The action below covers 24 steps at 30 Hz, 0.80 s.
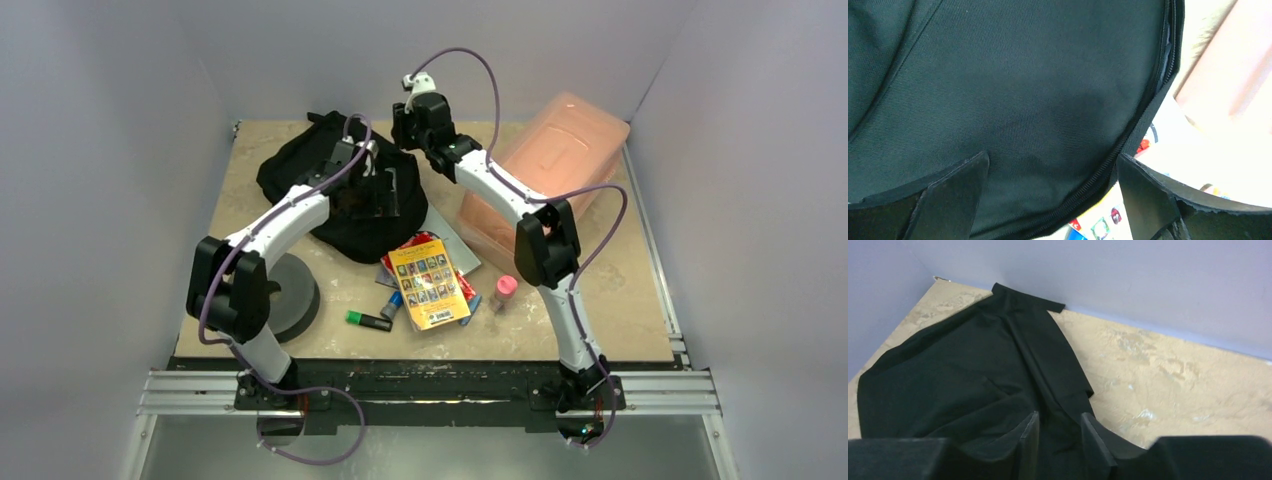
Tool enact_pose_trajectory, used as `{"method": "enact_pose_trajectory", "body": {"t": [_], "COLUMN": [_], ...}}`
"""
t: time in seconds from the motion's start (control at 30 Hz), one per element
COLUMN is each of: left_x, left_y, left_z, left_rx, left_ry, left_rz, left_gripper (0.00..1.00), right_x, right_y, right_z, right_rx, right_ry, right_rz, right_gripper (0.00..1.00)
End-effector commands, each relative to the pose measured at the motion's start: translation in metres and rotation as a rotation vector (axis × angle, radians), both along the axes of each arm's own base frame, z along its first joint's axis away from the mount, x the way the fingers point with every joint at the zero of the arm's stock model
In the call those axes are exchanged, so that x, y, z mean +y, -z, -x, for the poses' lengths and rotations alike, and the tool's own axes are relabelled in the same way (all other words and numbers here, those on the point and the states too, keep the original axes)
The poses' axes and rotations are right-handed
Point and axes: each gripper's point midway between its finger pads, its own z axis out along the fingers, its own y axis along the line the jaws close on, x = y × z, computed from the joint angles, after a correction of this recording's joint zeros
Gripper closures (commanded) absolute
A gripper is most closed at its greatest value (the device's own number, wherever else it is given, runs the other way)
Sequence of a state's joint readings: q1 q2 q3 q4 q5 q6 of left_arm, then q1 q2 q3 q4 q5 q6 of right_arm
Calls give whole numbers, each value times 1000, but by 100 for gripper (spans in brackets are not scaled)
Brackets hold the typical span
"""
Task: Pack the student bag
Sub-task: Unzip the student bag at the center of the board.
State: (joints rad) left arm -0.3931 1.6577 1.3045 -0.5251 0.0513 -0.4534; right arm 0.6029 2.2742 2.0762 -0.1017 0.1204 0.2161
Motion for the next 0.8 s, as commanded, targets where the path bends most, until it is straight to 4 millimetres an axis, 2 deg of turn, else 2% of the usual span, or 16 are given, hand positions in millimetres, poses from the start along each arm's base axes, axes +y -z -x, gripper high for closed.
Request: {"method": "enact_pose_trajectory", "body": {"t": [0.0, 0.1, 0.2, 0.23, 0.3, 0.37, 0.53, 0.57, 0.6, 0.7, 0.77], "left_x": [3, 1, -7, -9, -13, -14, -16, -16, -17, -17, -17], "left_y": [25, 36, 39, 40, 43, 46, 53, 51, 48, 38, 31], "left_z": [-2, -1, 0, 2, 3, 2, 0, -1, -2, -5, -6], "left_rx": [48, 82, 95, 104, 119, 131, 155, 151, 142, 110, 92], "left_ry": [-2, 3, 17, 22, 33, 39, 46, 45, 45, 55, 67], "left_rz": [-31, -36, -3, 5, 19, 17, 19, 20, 22, 26, 24], "left_gripper": [1, 2, 3, 3, 5, 10, 41, 47, 51, 66, 82], "right_x": [-6, -20, -42, -48, -57, -60, -73, -72, -73, -66, -65], "right_y": [-41, -60, -76, -83, -81, -80, -59, -65, -51, -37, -26], "right_z": [4, 18, 39, 50, 79, 115, 213, 230, 249, 303, 328], "right_rx": [15, 42, 57, 64, 116, 164, 299, 306, 343, 436, 509], "right_ry": [42, 67, 99, 103, 82, 42, -32, -50, -59, -122, -149], "right_rz": [-22, -1, 25, 15, -17, -90, -231, -266, -272, -337, -395], "right_gripper": [48, 31, 25, 25, 24, 20, 18, 18, 18, 19, 19]}}
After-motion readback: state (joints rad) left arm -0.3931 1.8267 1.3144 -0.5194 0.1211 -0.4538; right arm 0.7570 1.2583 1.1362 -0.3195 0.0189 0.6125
